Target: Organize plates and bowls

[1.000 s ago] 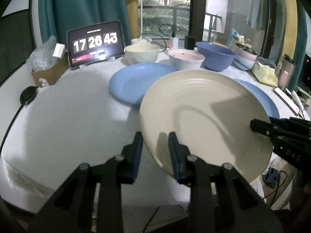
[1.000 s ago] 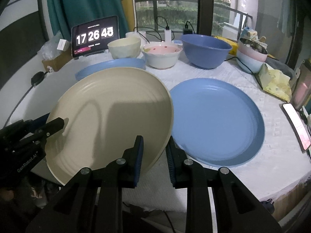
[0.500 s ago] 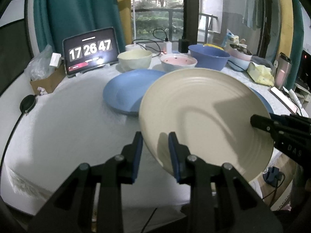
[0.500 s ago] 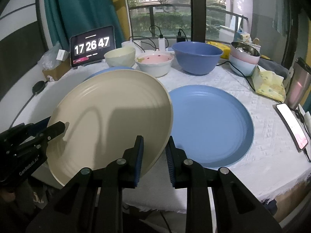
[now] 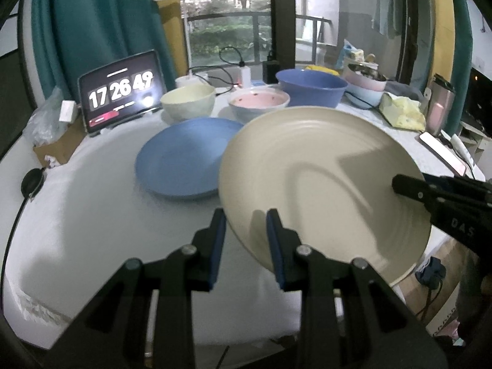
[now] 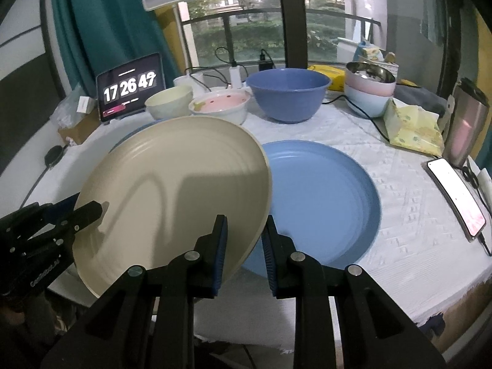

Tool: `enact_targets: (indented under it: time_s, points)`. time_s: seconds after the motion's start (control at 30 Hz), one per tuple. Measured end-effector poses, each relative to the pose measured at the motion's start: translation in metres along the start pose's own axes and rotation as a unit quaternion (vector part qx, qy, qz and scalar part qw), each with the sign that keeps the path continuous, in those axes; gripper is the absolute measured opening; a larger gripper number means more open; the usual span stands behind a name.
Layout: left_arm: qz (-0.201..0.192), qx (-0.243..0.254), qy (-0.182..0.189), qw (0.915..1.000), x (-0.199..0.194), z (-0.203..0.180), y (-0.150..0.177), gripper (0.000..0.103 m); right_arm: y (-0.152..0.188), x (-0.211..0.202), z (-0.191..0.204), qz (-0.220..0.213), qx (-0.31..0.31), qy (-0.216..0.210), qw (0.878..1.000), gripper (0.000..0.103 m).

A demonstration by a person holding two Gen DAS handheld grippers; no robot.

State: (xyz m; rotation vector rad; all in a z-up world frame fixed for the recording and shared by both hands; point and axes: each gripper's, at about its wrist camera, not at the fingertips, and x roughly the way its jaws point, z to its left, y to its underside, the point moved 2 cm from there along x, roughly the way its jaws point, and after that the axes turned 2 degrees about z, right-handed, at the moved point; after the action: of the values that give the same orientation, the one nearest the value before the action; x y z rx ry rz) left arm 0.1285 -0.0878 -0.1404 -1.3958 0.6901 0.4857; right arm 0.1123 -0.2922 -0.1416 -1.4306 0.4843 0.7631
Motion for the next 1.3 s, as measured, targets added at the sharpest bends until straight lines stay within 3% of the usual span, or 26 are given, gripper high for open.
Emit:
enact_targets:
  time_s: [0.8, 1.3]
  points:
    - [0.036, 0.048, 0.006, 0.9982, 0.044, -0.064, -0.029, 0.028, -0.011, 0.023, -0.078, 0.006, 0.049, 0.001, 0.999, 0.024]
    - [0.066, 0.076, 0.021, 0.9947, 0.076, -0.098, -0.034, 0.028, -0.010, 0.038, -0.115, 0.018, 0.068, 0.024, 0.997, 0.024]
